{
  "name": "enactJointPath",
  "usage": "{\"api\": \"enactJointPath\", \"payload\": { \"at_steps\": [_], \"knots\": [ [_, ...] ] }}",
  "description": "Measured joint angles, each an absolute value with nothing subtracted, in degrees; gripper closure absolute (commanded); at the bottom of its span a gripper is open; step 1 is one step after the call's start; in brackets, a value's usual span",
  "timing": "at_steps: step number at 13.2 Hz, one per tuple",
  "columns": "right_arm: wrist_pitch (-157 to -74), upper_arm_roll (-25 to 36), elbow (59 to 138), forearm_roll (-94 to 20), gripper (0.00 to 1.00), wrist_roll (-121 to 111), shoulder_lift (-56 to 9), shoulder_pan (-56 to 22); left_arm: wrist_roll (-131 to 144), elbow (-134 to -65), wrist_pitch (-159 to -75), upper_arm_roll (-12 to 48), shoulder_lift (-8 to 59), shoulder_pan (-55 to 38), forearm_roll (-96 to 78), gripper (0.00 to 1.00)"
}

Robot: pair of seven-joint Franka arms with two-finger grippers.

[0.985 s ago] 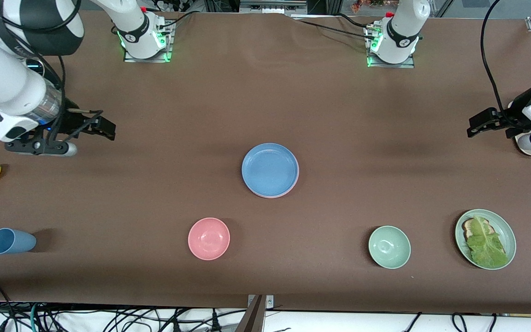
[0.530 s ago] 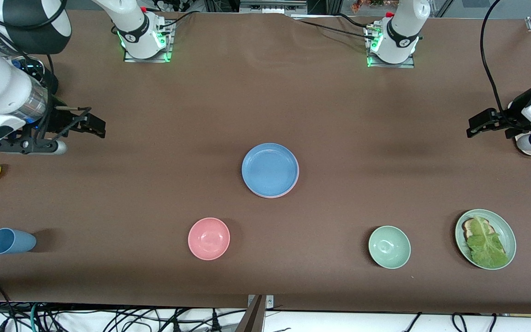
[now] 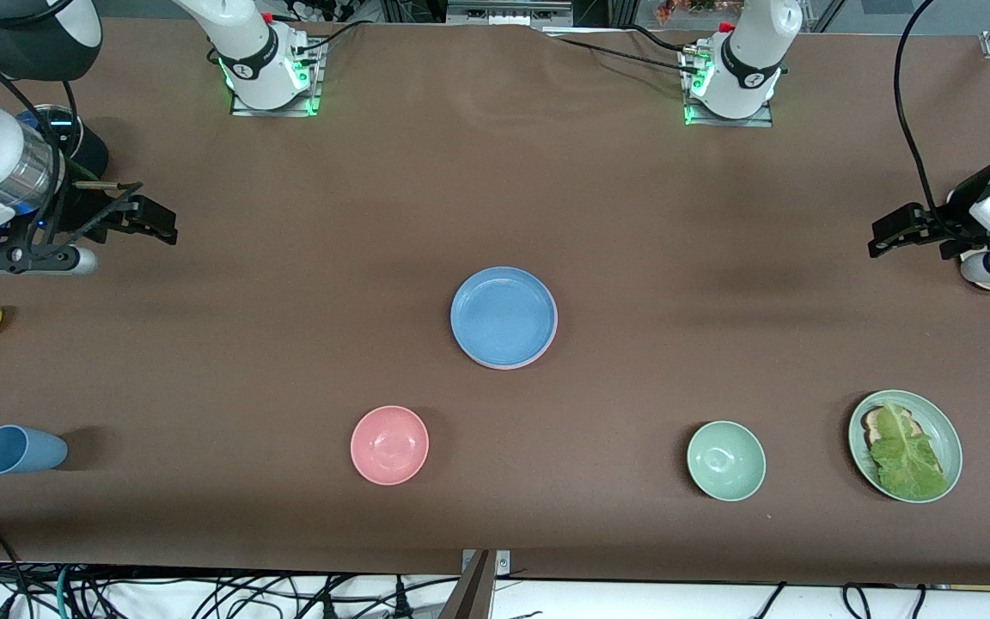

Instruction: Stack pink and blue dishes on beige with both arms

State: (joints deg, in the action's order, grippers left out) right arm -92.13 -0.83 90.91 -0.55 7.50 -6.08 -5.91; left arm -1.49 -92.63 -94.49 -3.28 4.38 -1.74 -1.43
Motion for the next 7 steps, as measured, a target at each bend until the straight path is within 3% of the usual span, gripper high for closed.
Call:
{"api": "enactJointPath", "payload": {
  "at_steps": [7],
  "knots": [
    [-91.9,-1.5,90.3,0.6,0.0,7.5,-6.1,-5.8,-1.5,-92.6,-94.5,-3.1,4.4,-1.8,-1.4,0.0]
  ]
}}
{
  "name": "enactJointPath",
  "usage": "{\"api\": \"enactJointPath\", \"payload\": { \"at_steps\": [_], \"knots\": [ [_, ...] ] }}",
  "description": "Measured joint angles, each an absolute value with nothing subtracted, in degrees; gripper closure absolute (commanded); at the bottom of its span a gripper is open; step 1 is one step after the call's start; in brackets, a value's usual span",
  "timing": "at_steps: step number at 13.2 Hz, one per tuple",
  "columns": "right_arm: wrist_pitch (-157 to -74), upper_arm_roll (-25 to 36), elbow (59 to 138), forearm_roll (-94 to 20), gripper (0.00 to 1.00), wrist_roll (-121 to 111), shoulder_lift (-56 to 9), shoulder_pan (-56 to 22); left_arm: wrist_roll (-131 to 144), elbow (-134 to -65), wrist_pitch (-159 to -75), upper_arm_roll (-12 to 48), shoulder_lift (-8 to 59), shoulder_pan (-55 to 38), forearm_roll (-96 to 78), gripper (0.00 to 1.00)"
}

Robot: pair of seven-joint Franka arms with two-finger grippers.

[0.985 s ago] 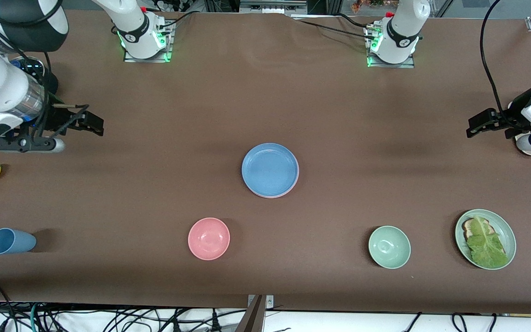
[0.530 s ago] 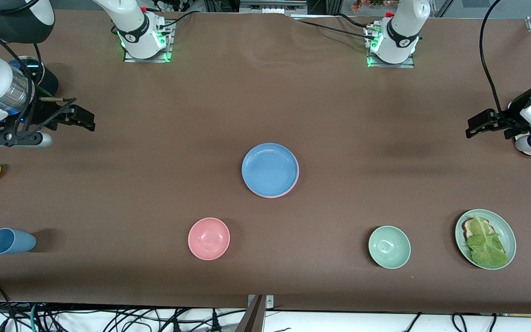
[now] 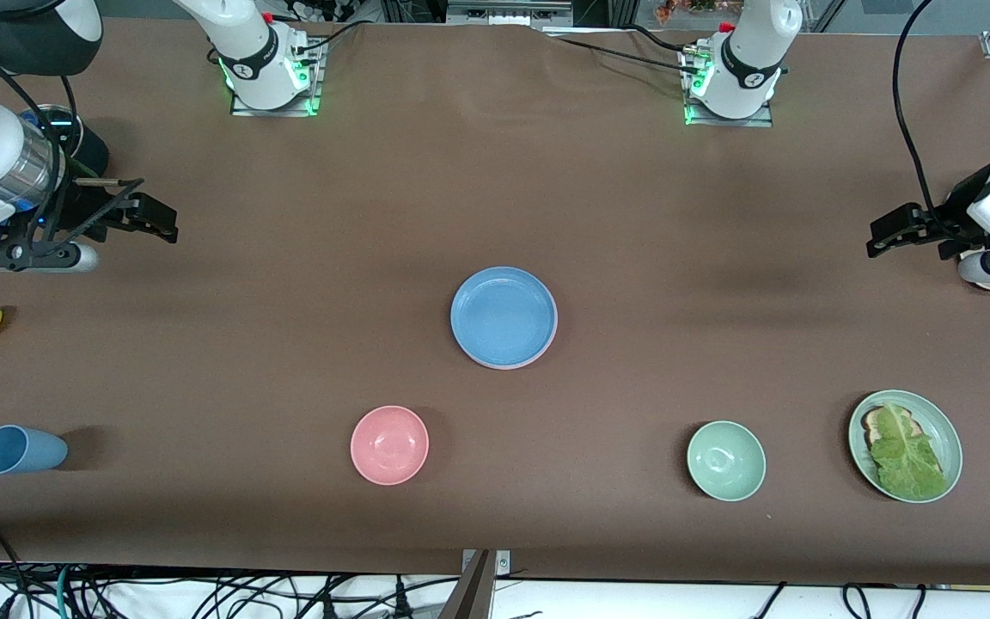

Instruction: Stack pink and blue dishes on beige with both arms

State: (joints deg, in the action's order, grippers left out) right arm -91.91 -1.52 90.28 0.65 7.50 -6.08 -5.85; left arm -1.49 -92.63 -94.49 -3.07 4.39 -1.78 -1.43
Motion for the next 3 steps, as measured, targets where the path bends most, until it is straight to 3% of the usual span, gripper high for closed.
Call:
{"api": "enactJointPath", "payload": {
  "at_steps": [3],
  "knots": [
    [-91.7,-1.7,89.8,1.1,0.0,7.5,-6.1,-5.8,-1.5,-92.6,-94.5,-3.0,4.4,-1.8,-1.4,0.0]
  ]
}}
